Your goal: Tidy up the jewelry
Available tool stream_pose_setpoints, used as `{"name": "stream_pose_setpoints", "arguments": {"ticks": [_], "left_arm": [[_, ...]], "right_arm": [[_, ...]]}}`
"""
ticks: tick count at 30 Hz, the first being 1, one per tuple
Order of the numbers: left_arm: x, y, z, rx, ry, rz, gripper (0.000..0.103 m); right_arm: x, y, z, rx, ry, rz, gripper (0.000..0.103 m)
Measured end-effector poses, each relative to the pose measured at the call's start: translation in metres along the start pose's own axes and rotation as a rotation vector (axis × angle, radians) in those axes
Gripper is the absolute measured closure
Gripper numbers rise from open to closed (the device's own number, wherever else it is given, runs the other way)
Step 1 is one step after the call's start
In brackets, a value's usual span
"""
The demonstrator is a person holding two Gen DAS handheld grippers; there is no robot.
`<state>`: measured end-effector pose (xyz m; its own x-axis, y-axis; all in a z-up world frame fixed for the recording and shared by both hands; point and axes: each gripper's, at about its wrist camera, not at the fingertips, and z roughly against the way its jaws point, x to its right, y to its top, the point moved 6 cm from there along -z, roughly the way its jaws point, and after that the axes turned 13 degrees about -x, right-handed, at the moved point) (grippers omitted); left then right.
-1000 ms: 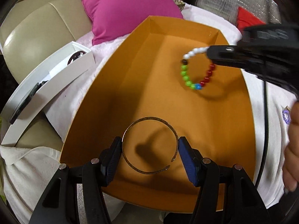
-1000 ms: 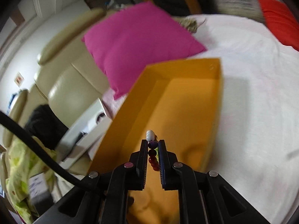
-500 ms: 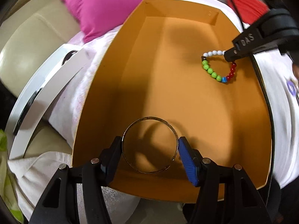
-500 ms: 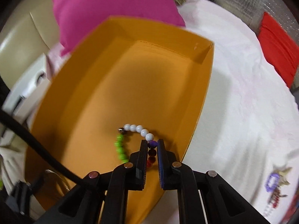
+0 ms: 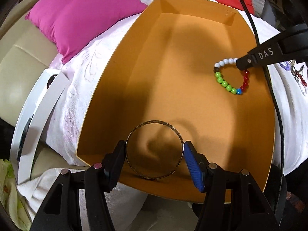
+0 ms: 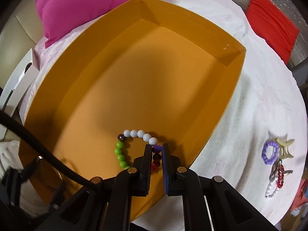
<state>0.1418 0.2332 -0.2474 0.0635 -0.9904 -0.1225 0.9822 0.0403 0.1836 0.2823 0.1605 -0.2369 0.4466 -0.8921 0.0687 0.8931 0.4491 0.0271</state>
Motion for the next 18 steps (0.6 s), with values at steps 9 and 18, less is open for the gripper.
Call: {"name": "stream_pose_setpoints", "arguments": {"ticks": [9, 18], "left_arm": [[0.011, 0.013, 0.001, -0.017, 0.024, 0.019, 0.040], [0.072, 0.025, 0.087, 0.251, 0.054, 0.010, 0.034]], "right_arm": [[0.004, -0.013, 0.023, 0.167, 0.235, -0.009, 0.079], [0.105, -0.107, 0.081, 0.468, 0.391, -0.118, 0.044]]}}
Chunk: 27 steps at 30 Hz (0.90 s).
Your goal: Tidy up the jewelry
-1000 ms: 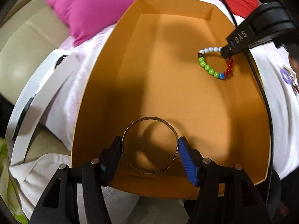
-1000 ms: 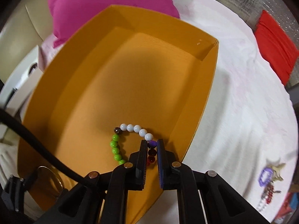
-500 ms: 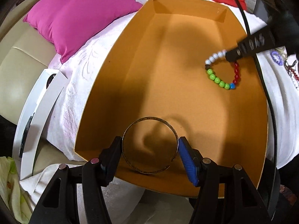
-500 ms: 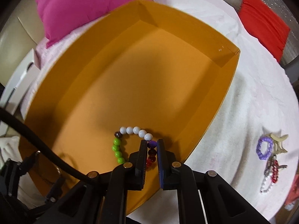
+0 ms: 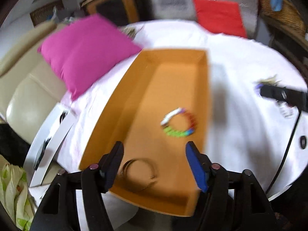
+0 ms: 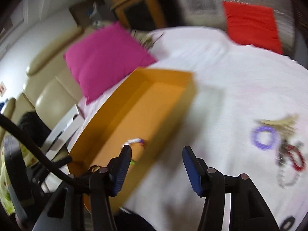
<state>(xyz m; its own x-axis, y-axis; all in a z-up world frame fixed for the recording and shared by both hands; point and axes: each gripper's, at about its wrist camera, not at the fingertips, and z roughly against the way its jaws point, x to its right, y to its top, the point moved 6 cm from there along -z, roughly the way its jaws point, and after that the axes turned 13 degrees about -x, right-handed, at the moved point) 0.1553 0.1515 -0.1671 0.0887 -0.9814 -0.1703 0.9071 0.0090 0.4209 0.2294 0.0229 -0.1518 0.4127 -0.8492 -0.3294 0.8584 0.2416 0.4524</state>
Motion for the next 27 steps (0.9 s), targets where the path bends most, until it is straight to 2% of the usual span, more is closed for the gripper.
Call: {"name": "stream_pose_setpoints", "arguments": {"ticks": [2, 6, 9, 12, 14, 15, 16, 19, 24, 27], "left_arm": [[0.029, 0.002, 0.014, 0.046, -0.031, -0.040, 0.034], [0.084, -0.004, 0.026, 0.084, -0.089, -0.117, 0.033], [0.127, -0.015, 0.023, 0.061, -0.135, -0.178, 0.033], [0.154, -0.024, 0.015, 0.021, -0.145, -0.231, 0.033], [0.162, -0.030, 0.015, 0.005, -0.136, -0.255, 0.033], [0.166, -0.031, 0.013, -0.001, -0.133, -0.265, 0.033], [0.170, -0.032, 0.015, -0.001, -0.133, -0.267, 0.033], [0.177, -0.026, 0.014, 0.004, -0.143, -0.261, 0.033], [0.194, -0.006, 0.018, 0.028, -0.188, -0.256, 0.033], [0.206, -0.001, 0.015, 0.015, -0.214, -0.265, 0.033]], "right_arm": [[0.037, -0.025, 0.033, 0.037, -0.001, -0.047, 0.044], [0.111, -0.077, 0.096, 0.104, -0.026, -0.150, 0.044], [0.173, -0.127, 0.131, 0.126, -0.044, -0.251, 0.044], [0.215, -0.165, 0.138, 0.118, -0.040, -0.340, 0.045], [0.228, -0.176, 0.130, 0.098, -0.032, -0.384, 0.049], [0.237, -0.184, 0.126, 0.076, -0.034, -0.413, 0.060], [0.241, -0.187, 0.123, 0.060, -0.035, -0.424, 0.065], [0.248, -0.189, 0.121, 0.058, -0.063, -0.424, 0.068], [0.252, -0.190, 0.099, -0.020, -0.083, -0.417, 0.068], [0.251, -0.189, 0.081, -0.093, -0.167, -0.396, 0.070]]}}
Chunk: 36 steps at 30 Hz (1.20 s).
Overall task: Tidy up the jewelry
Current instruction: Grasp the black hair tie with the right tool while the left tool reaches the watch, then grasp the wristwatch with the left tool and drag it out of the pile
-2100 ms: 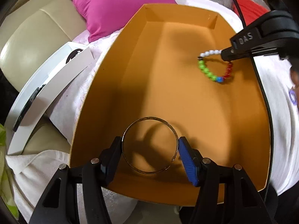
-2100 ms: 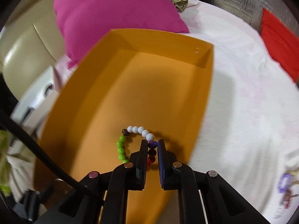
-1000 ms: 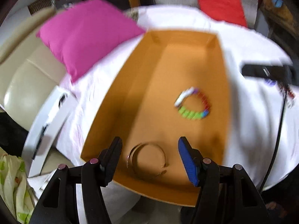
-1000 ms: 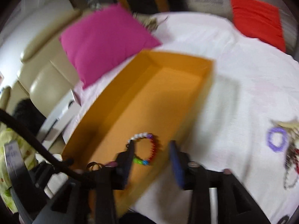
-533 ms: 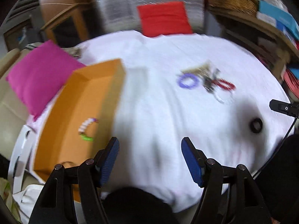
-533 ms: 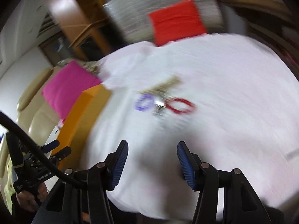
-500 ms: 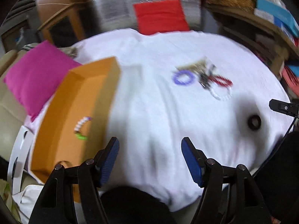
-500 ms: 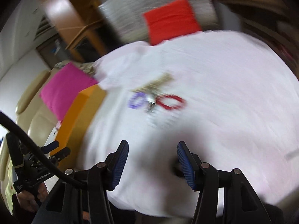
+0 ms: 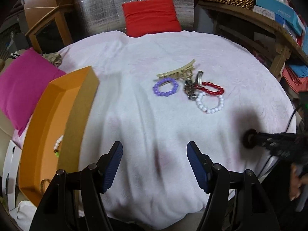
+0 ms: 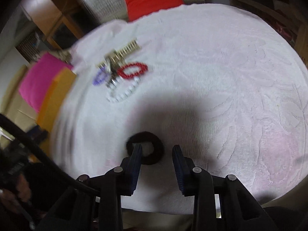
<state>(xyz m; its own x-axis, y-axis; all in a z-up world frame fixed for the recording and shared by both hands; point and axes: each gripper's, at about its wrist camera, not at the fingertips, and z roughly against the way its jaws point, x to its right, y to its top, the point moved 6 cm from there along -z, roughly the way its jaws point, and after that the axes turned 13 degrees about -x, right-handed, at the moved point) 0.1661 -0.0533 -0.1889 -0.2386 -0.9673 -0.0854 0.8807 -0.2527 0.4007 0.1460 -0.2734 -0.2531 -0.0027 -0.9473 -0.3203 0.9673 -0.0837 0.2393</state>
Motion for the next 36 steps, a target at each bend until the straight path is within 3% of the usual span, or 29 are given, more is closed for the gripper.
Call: {"name": "stream_pose_setpoints", "arguments": {"ticks": [1, 3, 6, 12, 16, 25, 26, 33, 36], "left_arm": [[0.001, 0.002, -0.001, -0.003, -0.002, -0.001, 0.033], [0.004, 0.007, -0.005, -0.009, -0.011, -0.001, 0.033], [0.006, 0.020, -0.008, -0.013, -0.030, 0.011, 0.033], [0.028, 0.059, -0.013, 0.022, -0.077, 0.003, 0.033], [0.047, 0.081, -0.031, 0.010, -0.112, 0.013, 0.033], [0.065, 0.115, -0.067, -0.018, -0.121, 0.057, 0.034], [0.066, 0.118, -0.069, -0.016, -0.124, 0.061, 0.037], [0.072, 0.126, -0.087, -0.048, -0.125, 0.042, 0.090], [0.071, 0.122, -0.079, -0.014, -0.125, 0.028, 0.091]], "right_arm": [[-0.002, -0.001, -0.004, -0.010, -0.025, 0.006, 0.071], [-0.009, -0.001, -0.004, 0.015, -0.108, 0.046, 0.091], [-0.012, -0.005, -0.001, 0.045, -0.158, 0.067, 0.096], [0.006, 0.000, 0.042, 0.214, 0.006, -0.047, 0.096], [0.024, 0.004, 0.045, 0.210, 0.148, -0.174, 0.096], [0.025, 0.016, 0.041, 0.205, 0.247, -0.240, 0.096], [0.024, 0.017, 0.039, 0.201, 0.247, -0.235, 0.096], [0.021, 0.019, 0.035, 0.197, 0.243, -0.212, 0.096], [0.018, 0.022, 0.034, 0.202, 0.223, -0.194, 0.096]]}}
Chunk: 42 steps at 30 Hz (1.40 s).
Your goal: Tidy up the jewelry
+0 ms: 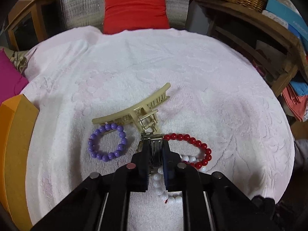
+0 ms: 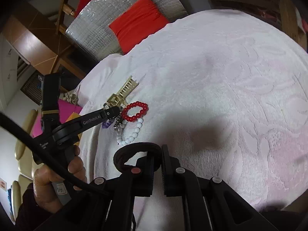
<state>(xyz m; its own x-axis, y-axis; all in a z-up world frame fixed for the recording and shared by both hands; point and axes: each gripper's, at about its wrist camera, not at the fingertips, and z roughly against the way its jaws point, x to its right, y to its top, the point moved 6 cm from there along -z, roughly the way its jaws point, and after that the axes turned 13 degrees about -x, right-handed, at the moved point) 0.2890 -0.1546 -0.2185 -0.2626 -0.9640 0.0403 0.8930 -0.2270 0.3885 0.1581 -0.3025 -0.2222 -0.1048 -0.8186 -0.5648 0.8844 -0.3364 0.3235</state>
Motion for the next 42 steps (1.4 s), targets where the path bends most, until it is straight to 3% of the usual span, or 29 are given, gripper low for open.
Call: {"name": "stream_pose_setpoints", "arguments": {"ticks": [10, 18, 23, 29, 32, 34, 37, 42], "left_arm": [[-0.012, -0.035, 0.048, 0.083, -0.070, -0.039, 0.091], [-0.027, -0.083, 0.068, 0.085, -0.130, -0.042, 0.091], [-0.039, -0.101, 0.071, 0.081, -0.129, -0.039, 0.091], [-0.056, -0.121, 0.050, 0.016, -0.103, -0.033, 0.089], [-0.059, -0.130, 0.042, -0.007, -0.099, -0.043, 0.077], [-0.061, -0.134, 0.042, -0.005, -0.089, -0.051, 0.048], [-0.056, -0.135, 0.050, 0.036, -0.085, -0.082, 0.043], [-0.044, -0.133, 0.045, 0.011, -0.047, -0.147, 0.043]], "right_arm": [[-0.014, 0.000, -0.006, 0.014, -0.042, 0.073, 0.096], [-0.027, -0.002, -0.009, 0.024, -0.048, 0.121, 0.096], [-0.034, -0.002, -0.014, 0.022, -0.056, 0.128, 0.096], [-0.039, -0.003, -0.021, 0.010, -0.074, 0.147, 0.096], [-0.039, -0.003, -0.023, 0.005, -0.076, 0.146, 0.096], [-0.038, -0.003, -0.023, 0.006, -0.077, 0.145, 0.096], [-0.038, -0.003, -0.023, 0.004, -0.076, 0.144, 0.096], [-0.039, -0.003, -0.023, 0.006, -0.075, 0.148, 0.096]]}}
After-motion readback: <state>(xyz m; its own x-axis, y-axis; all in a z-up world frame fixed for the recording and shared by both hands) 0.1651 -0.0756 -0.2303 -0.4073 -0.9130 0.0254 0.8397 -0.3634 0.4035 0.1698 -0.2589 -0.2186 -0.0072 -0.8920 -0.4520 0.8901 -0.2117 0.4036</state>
